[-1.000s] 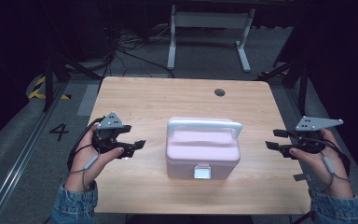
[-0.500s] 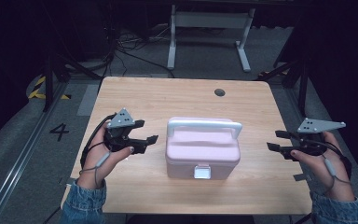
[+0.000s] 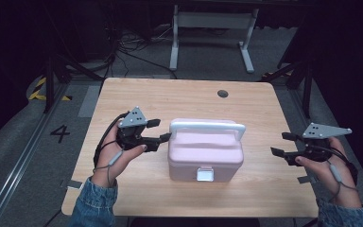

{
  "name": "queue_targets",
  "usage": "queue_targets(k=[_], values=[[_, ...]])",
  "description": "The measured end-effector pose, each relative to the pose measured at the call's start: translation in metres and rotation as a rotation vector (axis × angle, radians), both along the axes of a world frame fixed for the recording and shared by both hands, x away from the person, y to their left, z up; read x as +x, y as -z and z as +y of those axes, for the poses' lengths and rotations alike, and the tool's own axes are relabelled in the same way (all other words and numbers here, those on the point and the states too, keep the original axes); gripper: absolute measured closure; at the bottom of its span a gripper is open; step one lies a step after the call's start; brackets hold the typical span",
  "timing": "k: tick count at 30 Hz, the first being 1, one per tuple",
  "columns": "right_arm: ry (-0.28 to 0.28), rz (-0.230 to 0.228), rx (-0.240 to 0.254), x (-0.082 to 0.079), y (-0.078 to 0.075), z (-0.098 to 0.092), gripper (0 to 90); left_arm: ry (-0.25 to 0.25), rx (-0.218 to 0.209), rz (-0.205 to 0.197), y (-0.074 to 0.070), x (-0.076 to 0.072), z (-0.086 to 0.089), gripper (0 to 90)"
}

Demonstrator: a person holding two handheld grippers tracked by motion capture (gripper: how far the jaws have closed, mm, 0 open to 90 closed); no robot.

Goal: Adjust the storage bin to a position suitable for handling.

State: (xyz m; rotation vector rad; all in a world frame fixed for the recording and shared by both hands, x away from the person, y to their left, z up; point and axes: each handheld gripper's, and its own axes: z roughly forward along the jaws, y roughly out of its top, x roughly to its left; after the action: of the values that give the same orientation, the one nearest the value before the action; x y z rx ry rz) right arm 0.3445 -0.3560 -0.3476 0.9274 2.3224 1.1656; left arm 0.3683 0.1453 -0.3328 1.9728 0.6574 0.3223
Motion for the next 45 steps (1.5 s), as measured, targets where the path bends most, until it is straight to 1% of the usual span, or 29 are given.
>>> queue_targets(k=[1, 3, 4, 5, 6, 7, 8, 10, 11, 12, 13, 14, 15, 17, 19, 21, 22, 23, 24, 25, 26, 30, 31, 33, 34, 35, 36, 37, 45], values=[[0.0, 0.0, 0.0, 0.0, 0.0, 0.0, 24.5, 0.0, 0.0, 0.0, 0.0, 0.0, 0.0, 36.7], [0.027, -0.037, 0.002, -0.001, 0.001, 0.002, 27.1, 0.006, 0.001, -0.003, 0.001, 0.002, -0.005, 36.7], [0.047, -0.045, 0.023, -0.001, 0.002, 0.003, 27.2, 0.009, 0.002, -0.003, 0.001, 0.002, -0.007, 36.7], [0.049, -0.052, 0.037, -0.002, 0.001, 0.004, 30.2, 0.016, 0.002, -0.005, 0.002, 0.004, -0.011, 36.8], [0.043, -0.047, 0.034, -0.003, 0.001, 0.004, 31.8, 0.016, 0.002, -0.005, 0.002, 0.004, -0.011, 36.8], [0.035, -0.038, 0.025, -0.003, 0.001, 0.004, 35.8, 0.019, -0.006, -0.01, 0.003, 0.005, -0.014, 36.7], [0.035, -0.038, 0.025, -0.003, 0.001, 0.004, 35.8, 0.025, -0.01, -0.015, 0.004, 0.005, -0.016, 36.7], [0.029, -0.027, 0.019, -0.004, 0.002, 0.004, 40.6, 0.028, -0.019, -0.022, 0.005, 0.007, -0.021, 36.8], [0.022, -0.019, 0.018, -0.005, 0.002, 0.004, 45.6, 0.034, -0.021, -0.033, 0.006, 0.008, -0.023, 37.8], [0.009, -0.018, 0.018, -0.005, 0.003, 0.004, 47.8, 0.034, -0.03, -0.03, 0.007, 0.008, -0.025, 39.9], [0.004, -0.017, 0.027, -0.005, 0.003, 0.004, 48.1, 0.047, -0.028, -0.037, 0.007, 0.009, -0.026, 41.6], [-0.001, -0.022, 0.032, -0.006, 0.004, 0.005, 50.0, 0.052, -0.037, -0.037, 0.008, 0.009, -0.028, 42.7], [-0.006, -0.022, 0.038, -0.006, 0.004, 0.005, 50.7, 0.058, -0.045, -0.022, 0.009, 0.009, -0.031, 44.7], [-0.008, -0.019, 0.053, -0.007, 0.004, 0.006, 52.3, 0.061, -0.041, -0.008, 0.009, 0.009, -0.034, 49.3], [-0.011, -0.019, 0.06, -0.007, 0.005, 0.006, 51.9, 0.052, -0.038, -0.016, 0.011, 0.009, -0.038, 52.6], [-0.008, -0.025, 0.057, -0.008, 0.005, 0.005, 51.4, 0.057, -0.038, -0.042, 0.013, 0.011, -0.041, 52.6], [-0.005, -0.03, 0.054, -0.008, 0.005, 0.005, 51.2, 0.05, -0.039, -0.039, 0.014, 0.012, -0.042, 52.7], [-0.001, -0.031, 0.054, -0.008, 0.005, 0.005, 50.9, 0.049, -0.02, -0.042, 0.015, 0.013, -0.044, 52.6], [0.001, -0.032, 0.054, -0.008, 0.005, 0.005, 51.0, 0.046, -0.014, -0.056, 0.017, 0.013, -0.046, 52.6], [-0.002, -0.034, 0.053, -0.008, 0.005, 0.006, 51.2, 0.048, -0.01, -0.07, 0.017, 0.013, -0.048, 52.8], [-0.006, -0.035, 0.052, -0.008, 0.005, 0.007, 51.3, 0.052, -0.012, -0.065, 0.017, 0.013, -0.049, 53.7], [-0.016, -0.028, 0.047, -0.007, 0.007, 0.01, 51.8, 0.033, 0.003, -0.102, 0.014, 0.011, -0.052, 59.2], [-0.016, -0.028, 0.047, -0.007, 0.007, 0.01, 51.8, 0.033, 0.003, -0.102, 0.014, 0.011, -0.052, 60.9], [-0.019, -0.024, 0.046, -0.007, 0.008, 0.012, 52.2, 0.007, 0.014, -0.098, 0.011, 0.008, -0.051, 69.3], [-0.021, -0.022, 0.044, -0.006, 0.008, 0.012, 52.2, 0.005, 0.019, -0.103, 0.009, 0.008, -0.05, 72.9], [-0.021, -0.022, 0.044, -0.006, 0.008, 0.012, 52.2, 0.005, 0.019, -0.103, 0.009, 0.008, -0.05, 73.3], [-0.02, -0.022, 0.047, -0.006, 0.008, 0.012, 52.2, 0.0, 0.028, -0.114, 0.007, 0.007, -0.05, 73.1], [-0.019, -0.022, 0.047, -0.007, 0.008, 0.012, 52.2, -0.003, 0.027, -0.108, 0.007, 0.007, -0.051, 73.1], [-0.019, -0.025, 0.062, -0.007, 0.006, 0.013, 51.9, -0.011, 0.019, -0.108, 0.004, 0.007, -0.052, 72.5]])
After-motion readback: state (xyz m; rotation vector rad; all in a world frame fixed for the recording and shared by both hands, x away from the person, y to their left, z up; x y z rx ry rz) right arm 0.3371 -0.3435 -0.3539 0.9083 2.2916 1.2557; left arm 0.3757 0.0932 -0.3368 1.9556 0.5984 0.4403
